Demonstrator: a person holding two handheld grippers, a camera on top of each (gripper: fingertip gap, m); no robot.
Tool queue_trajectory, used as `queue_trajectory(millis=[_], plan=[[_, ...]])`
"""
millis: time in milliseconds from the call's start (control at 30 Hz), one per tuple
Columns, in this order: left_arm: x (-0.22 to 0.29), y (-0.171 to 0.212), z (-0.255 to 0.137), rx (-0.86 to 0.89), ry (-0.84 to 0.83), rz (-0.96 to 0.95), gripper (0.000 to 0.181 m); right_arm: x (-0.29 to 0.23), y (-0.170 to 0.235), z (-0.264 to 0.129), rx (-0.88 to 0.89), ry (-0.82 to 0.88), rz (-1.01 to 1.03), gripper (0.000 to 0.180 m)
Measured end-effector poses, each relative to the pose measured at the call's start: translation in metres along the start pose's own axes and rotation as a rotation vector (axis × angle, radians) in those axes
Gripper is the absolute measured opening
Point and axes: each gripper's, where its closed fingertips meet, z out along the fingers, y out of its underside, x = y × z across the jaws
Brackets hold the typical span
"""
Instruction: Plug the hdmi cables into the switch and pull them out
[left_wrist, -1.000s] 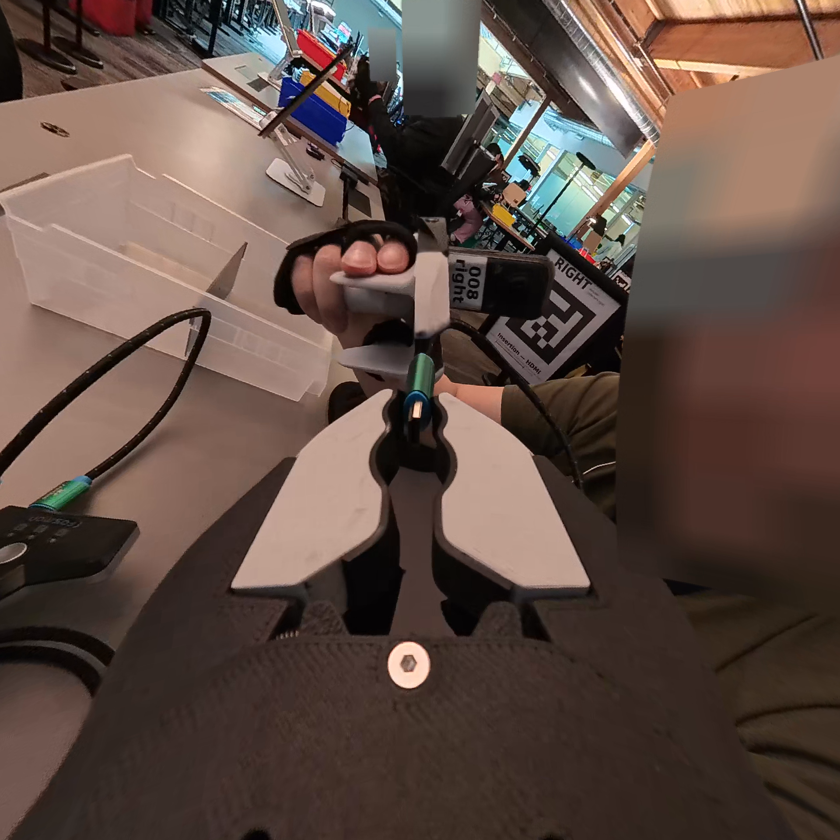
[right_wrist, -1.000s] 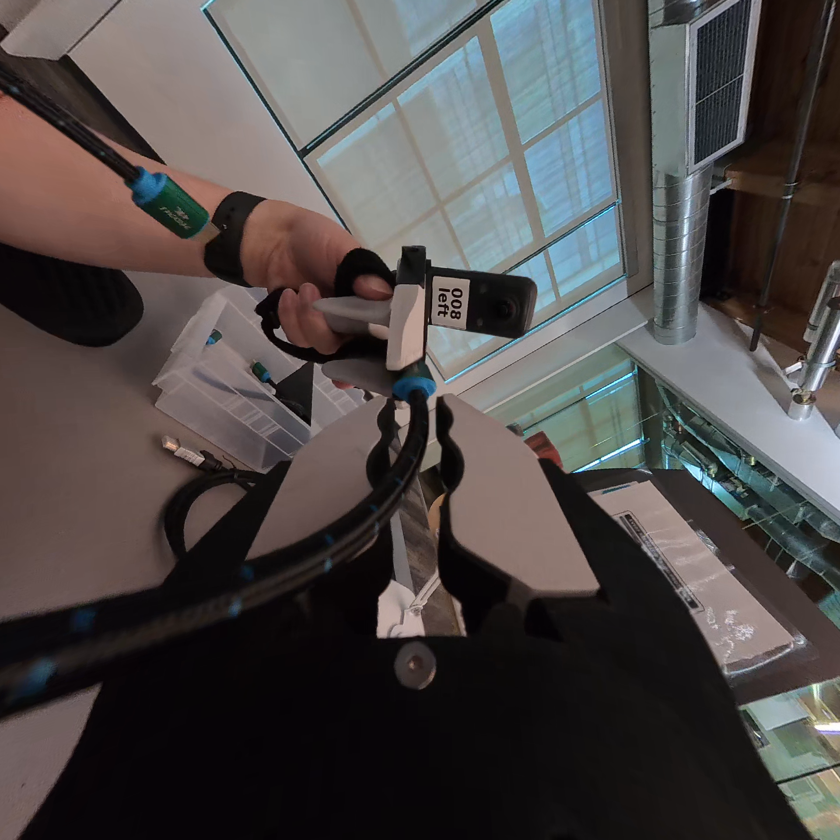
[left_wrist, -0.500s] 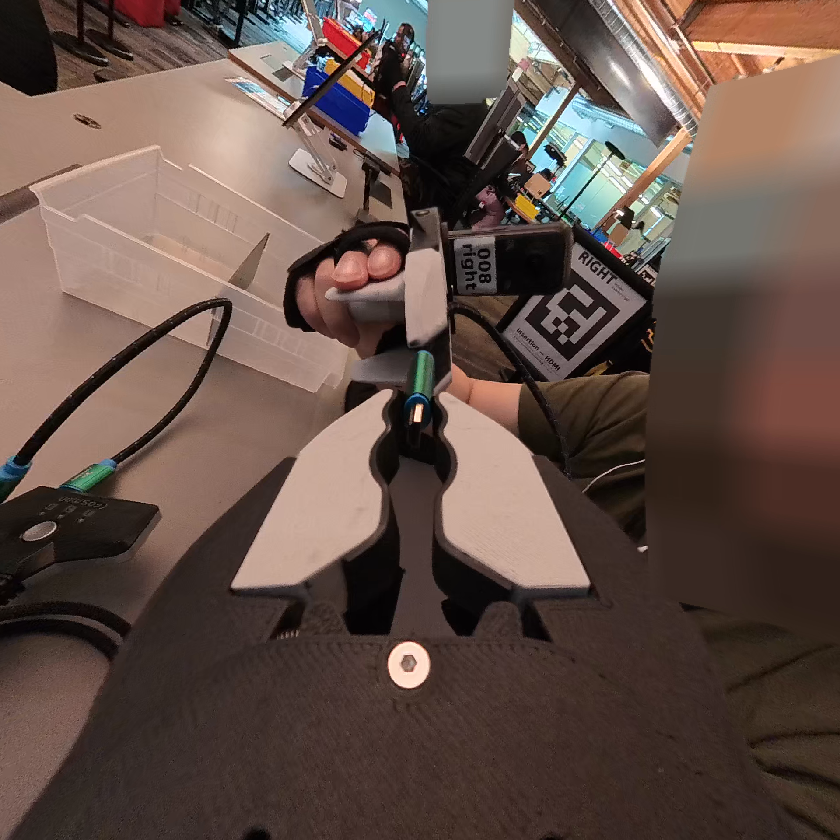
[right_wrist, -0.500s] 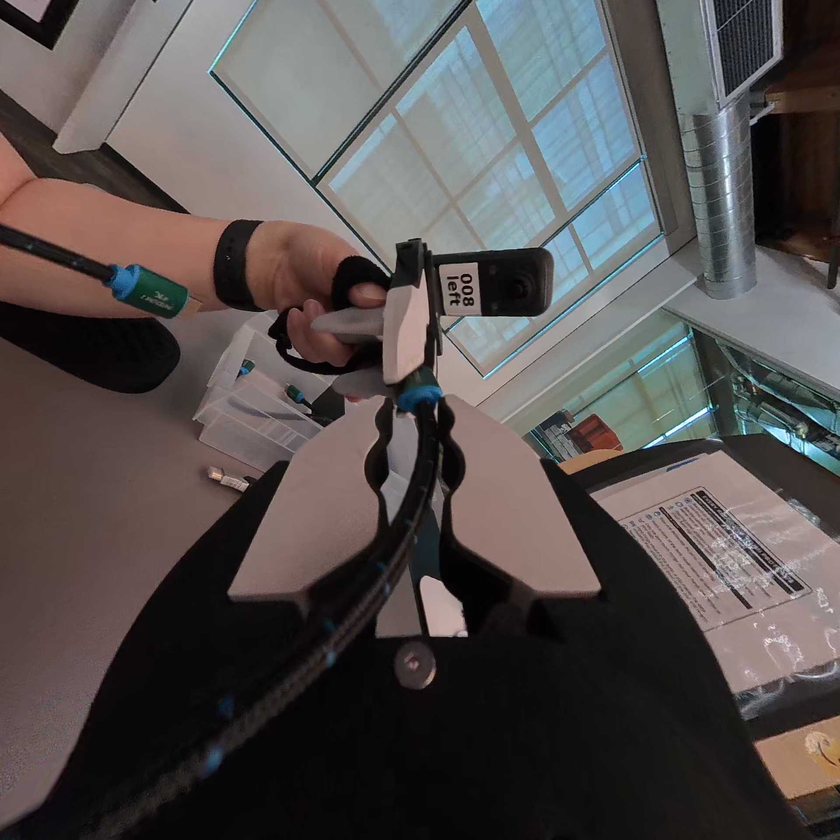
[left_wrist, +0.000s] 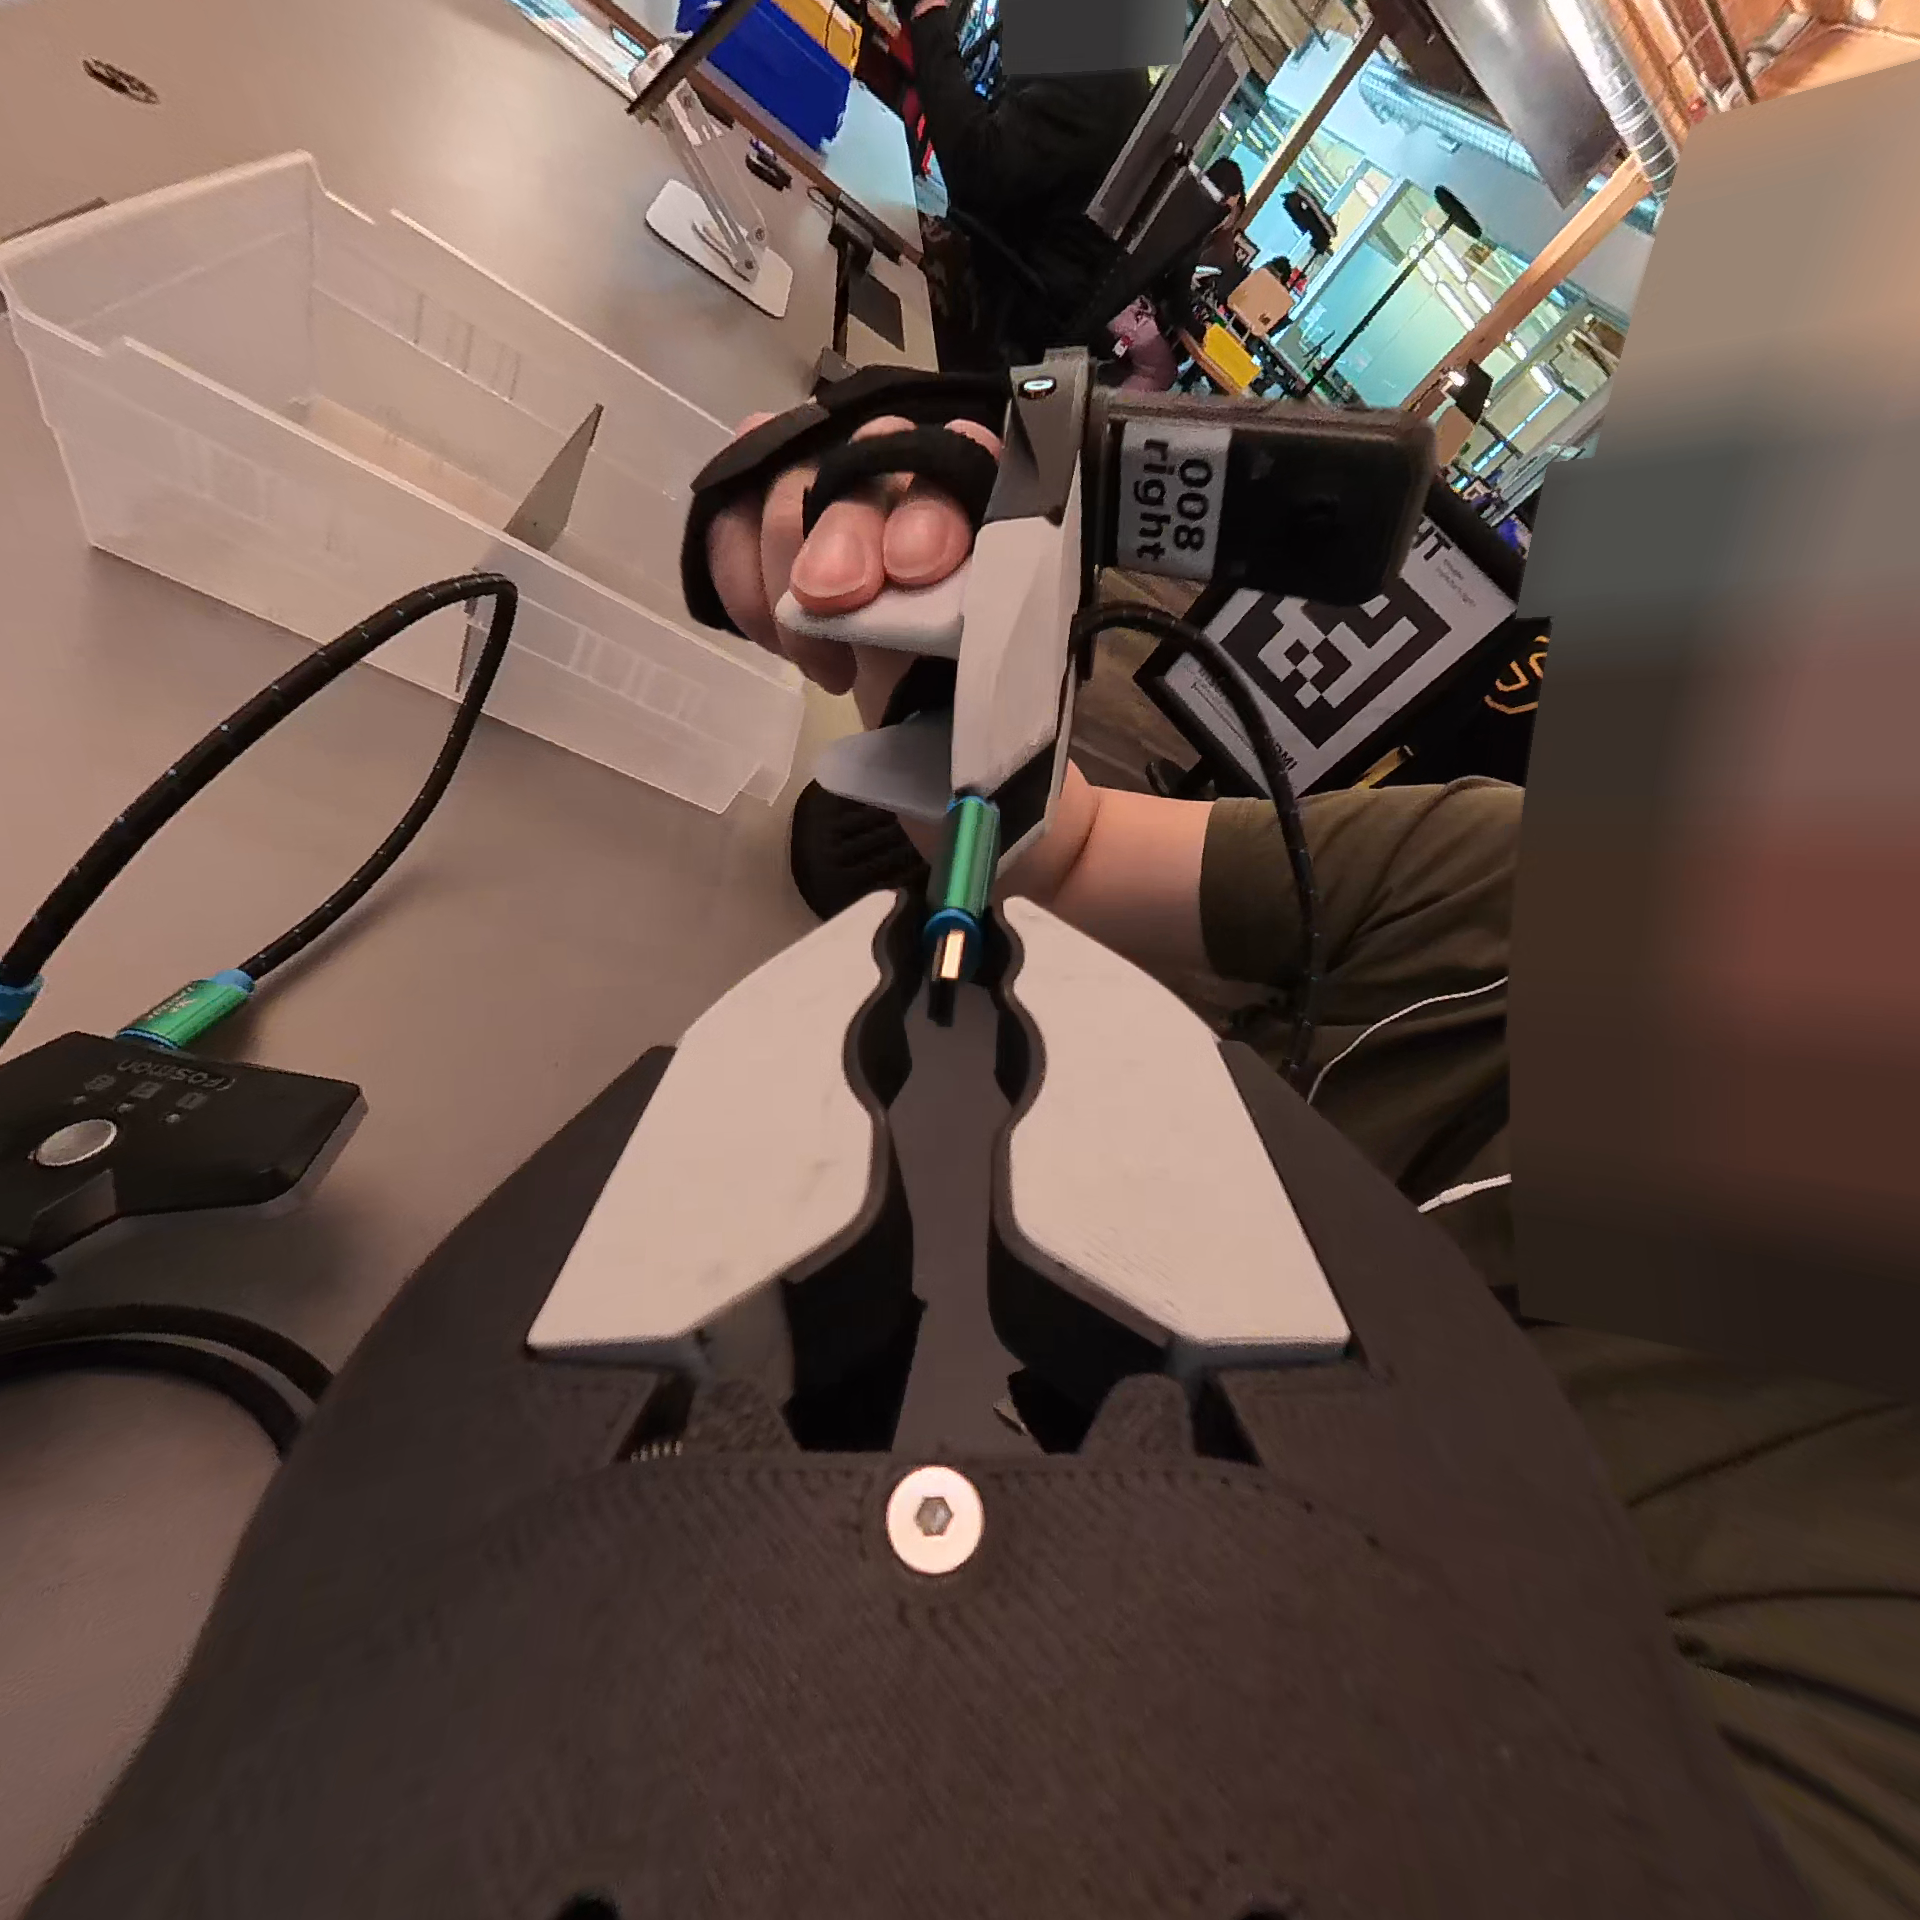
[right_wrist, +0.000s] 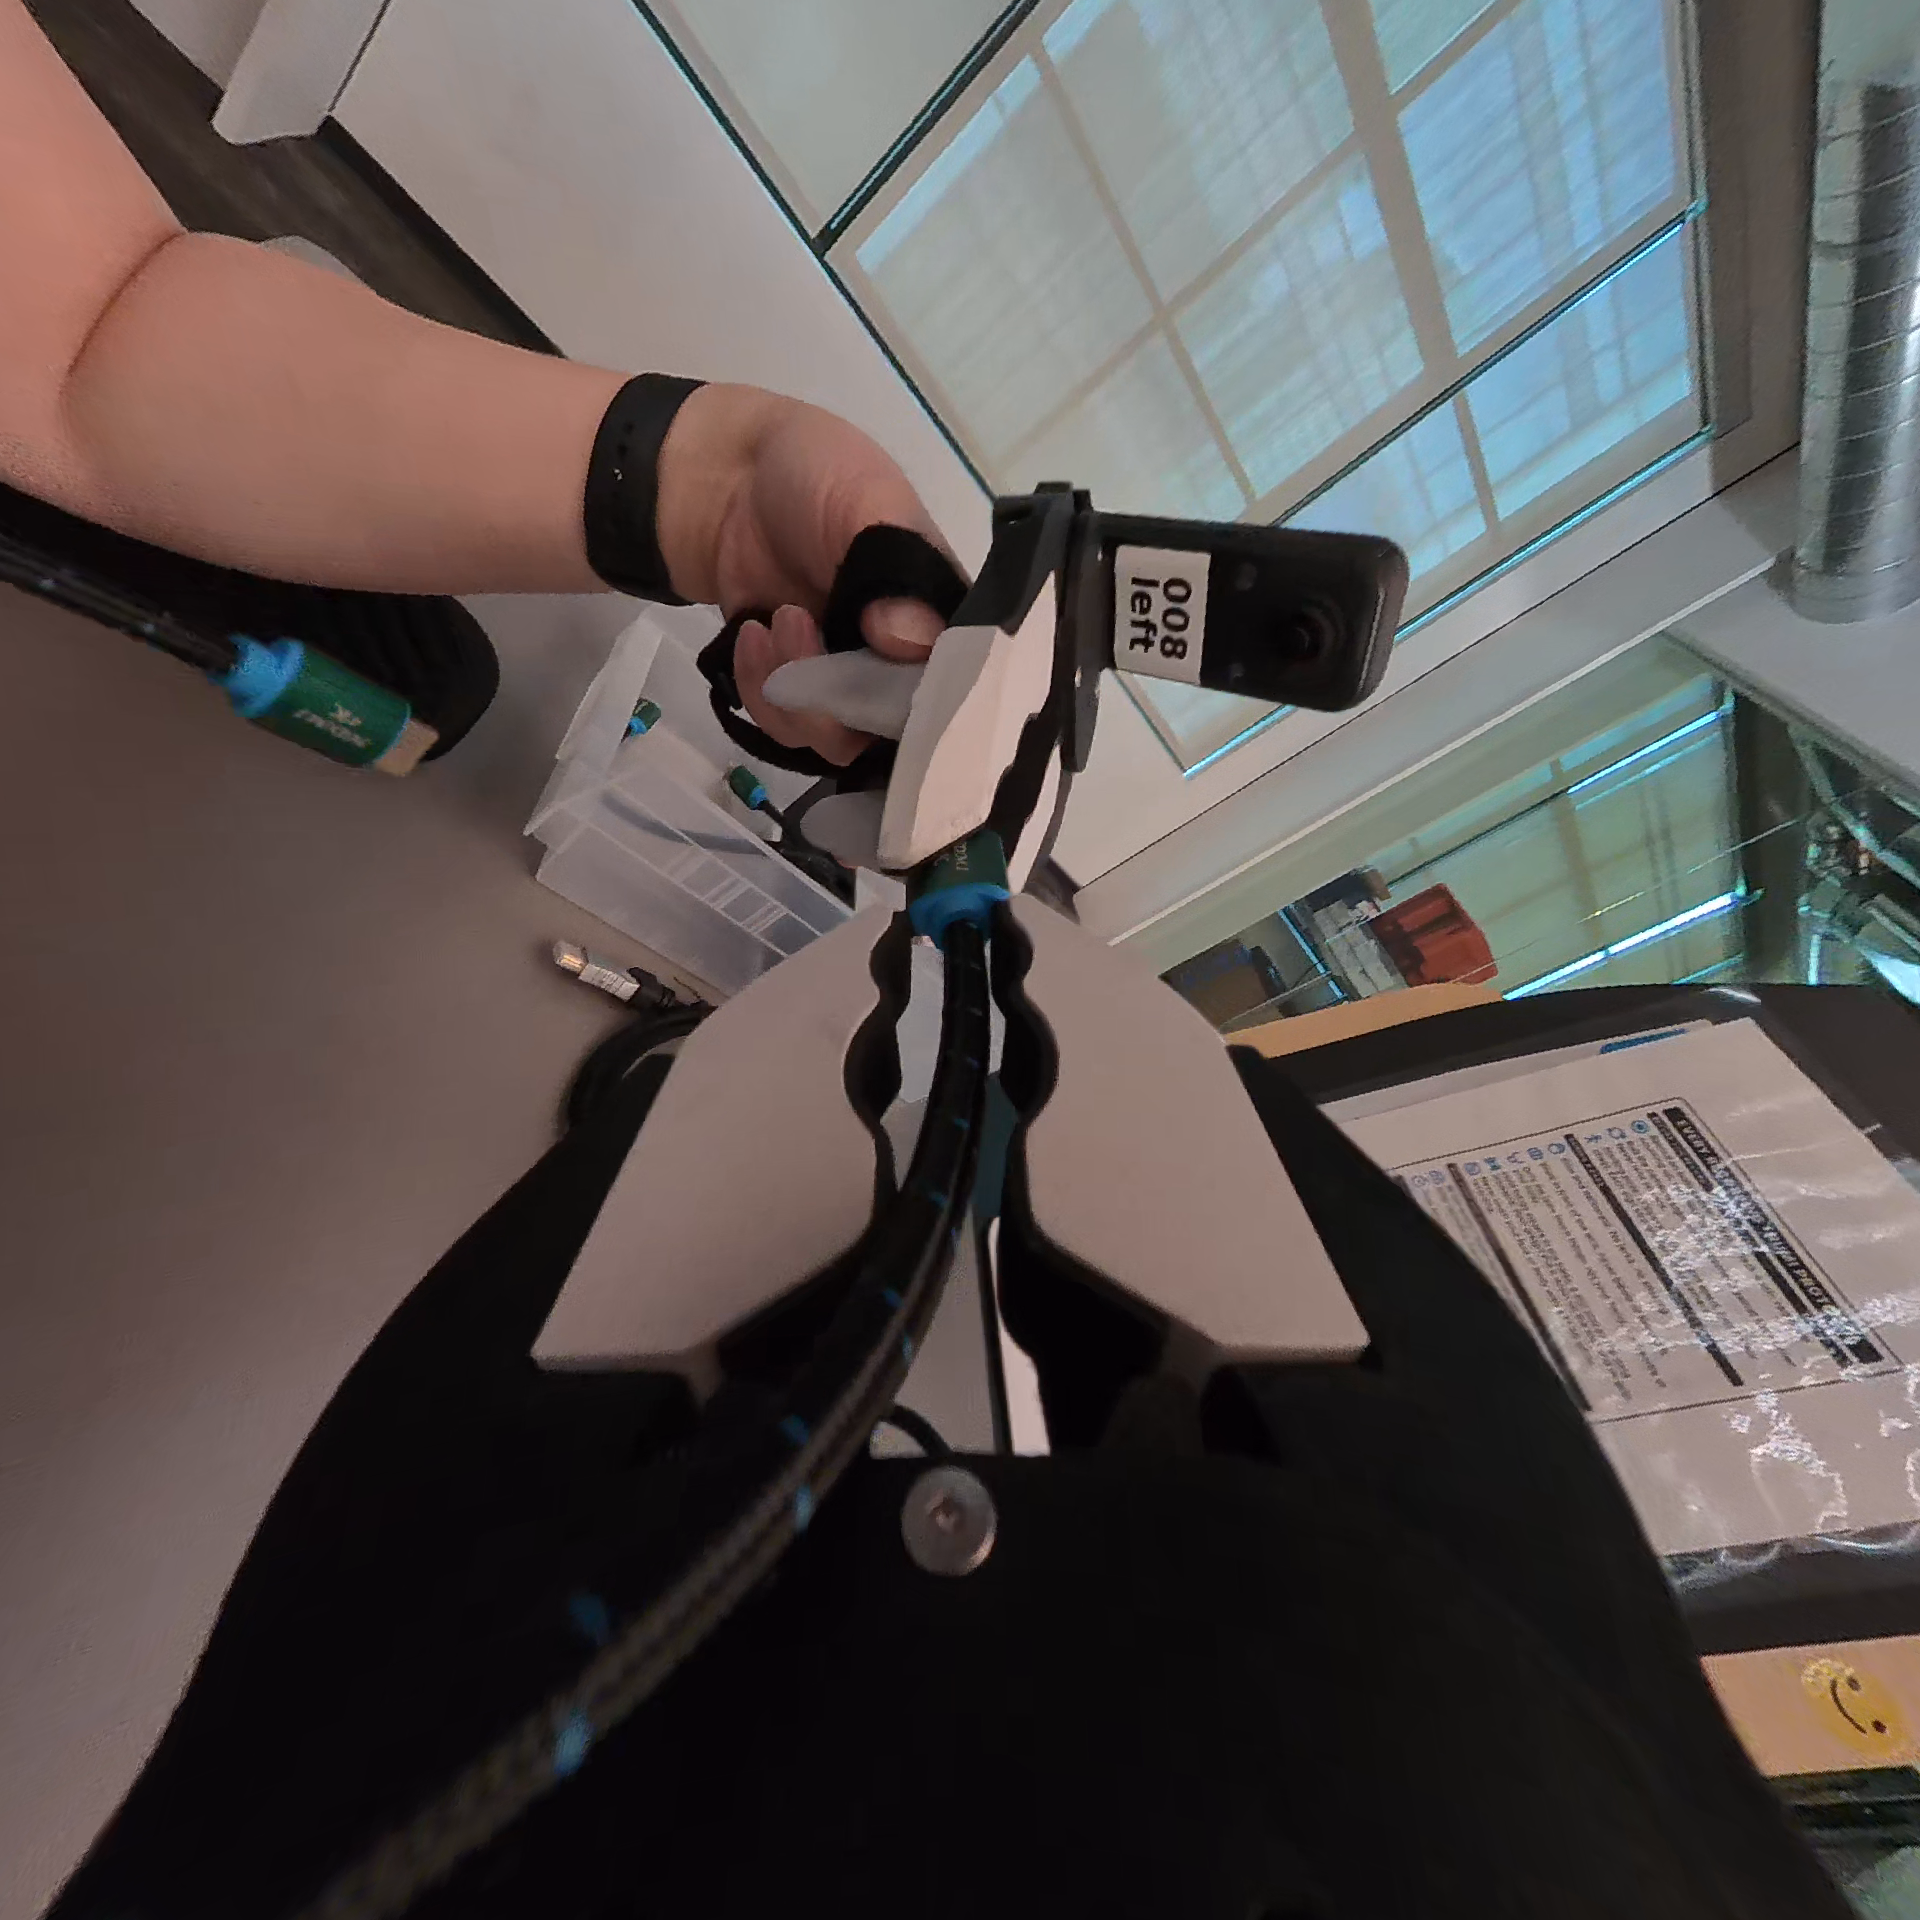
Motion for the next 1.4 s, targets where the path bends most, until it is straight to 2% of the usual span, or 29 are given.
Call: queue_trajectory(millis=[233, 500, 633, 700, 767, 833, 967, 1100, 1267, 1367, 1400], plan=[[-0.002, 0.006, 0.006, -0.042, -0.004, 0.005, 0.011, -0.005, 0.003, -0.004, -0.03, -0.074, 0.085, 0.013], [-0.006, 0.006, 0.004, -0.038, -0.017, -0.009, 0.011, -0.004, 0.008, -0.001, -0.055, -0.047, 0.049, 0.012], [0.004, 0.0, 0.001, -0.014, -0.004, 0.071, 0.011, -0.001, -0.001, -0.003, 0.02, -0.042, 0.102, 0.012], [0.015, -0.004, -0.004, -0.002, -0.015, 0.142, 0.026, 0.004, -0.004, -0.008, 0.072, -0.048, 0.165, 0.012], [0.024, -0.005, -0.013, 0.003, -0.064, 0.226, 0.041, 0.01, -0.006, -0.016, 0.149, -0.054, 0.249, 0.012], [0.029, -0.006, -0.023, 0.009, -0.128, 0.297, 0.046, 0.02, -0.009, -0.026, 0.239, -0.053, 0.336, 0.012], [0.034, -0.009, -0.033, 0.031, -0.178, 0.346, 0.046, 0.032, -0.02, -0.048, 0.42, -0.095, 0.476, 0.012], [0.02, -0.008, -0.03, 0.021, -0.212, 0.316, 0.045, 0.043, -0.026, -0.068, 0.582, -0.137, 0.606, 0.012], [-0.032, -0.001, -0.021, -0.058, -0.431, 0.33, 0.048, 0.05, -0.02, -0.079, 0.576, -0.121, 0.62, 0.012], [-0.068, 0.004, -0.014, -0.134, -0.605, 0.444, 0.066, 0.062, -0.019, -0.095, 0.569, -0.067, 0.611, 0.012], [-0.077, 0.006, -0.01, -0.162, -0.654, 0.498, 0.067, 0.066, -0.018, -0.102, 0.564, -0.041, 0.604, 0.012]])
